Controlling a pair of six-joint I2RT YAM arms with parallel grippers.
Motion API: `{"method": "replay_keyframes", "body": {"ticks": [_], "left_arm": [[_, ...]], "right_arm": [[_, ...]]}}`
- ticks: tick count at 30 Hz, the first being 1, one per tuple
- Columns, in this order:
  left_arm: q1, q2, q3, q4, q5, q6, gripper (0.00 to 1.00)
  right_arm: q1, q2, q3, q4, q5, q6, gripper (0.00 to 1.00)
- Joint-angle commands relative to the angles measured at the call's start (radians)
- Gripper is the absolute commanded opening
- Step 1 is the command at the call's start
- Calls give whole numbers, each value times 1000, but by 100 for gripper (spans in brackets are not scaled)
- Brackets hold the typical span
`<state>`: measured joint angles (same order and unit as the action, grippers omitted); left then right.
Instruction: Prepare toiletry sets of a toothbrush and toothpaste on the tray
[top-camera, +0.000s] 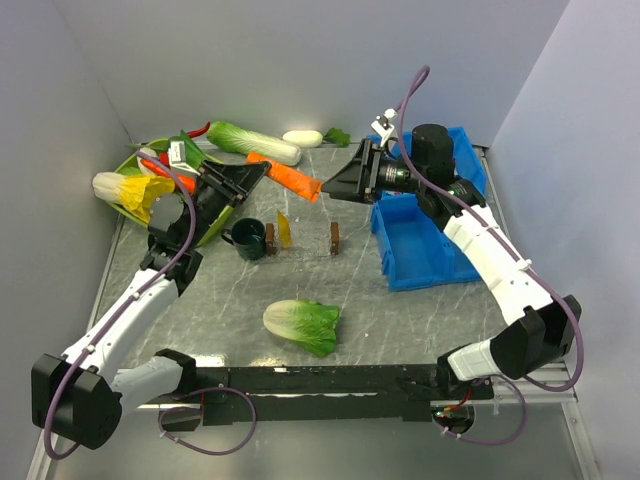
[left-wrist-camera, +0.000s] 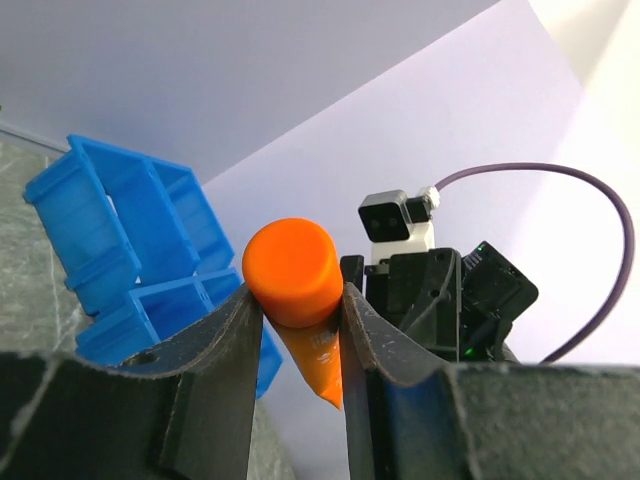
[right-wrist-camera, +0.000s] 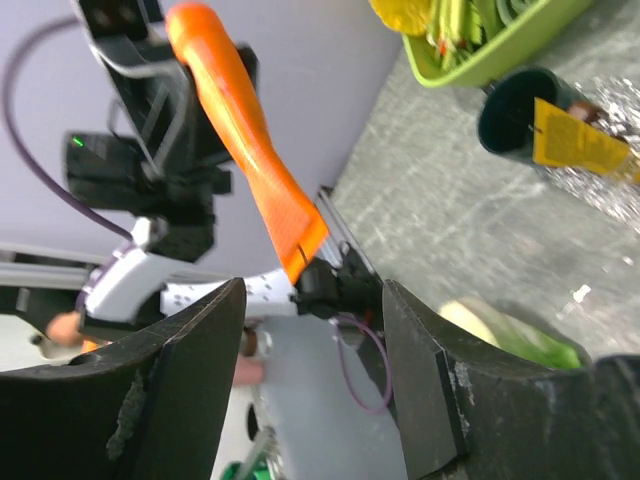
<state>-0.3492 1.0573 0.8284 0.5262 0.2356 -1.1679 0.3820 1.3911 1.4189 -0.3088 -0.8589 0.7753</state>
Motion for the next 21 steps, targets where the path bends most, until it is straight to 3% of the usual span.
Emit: {"method": "replay_keyframes", "body": {"ticks": [1, 21], "left_arm": [[-1, -19, -5, 118, -12, -52, 1], [-11, 3, -3, 150, 5, -44, 1]], "right_arm": [[3, 22, 3, 168, -14, 133, 63], [57, 114, 37, 283, -42, 231, 42]]}}
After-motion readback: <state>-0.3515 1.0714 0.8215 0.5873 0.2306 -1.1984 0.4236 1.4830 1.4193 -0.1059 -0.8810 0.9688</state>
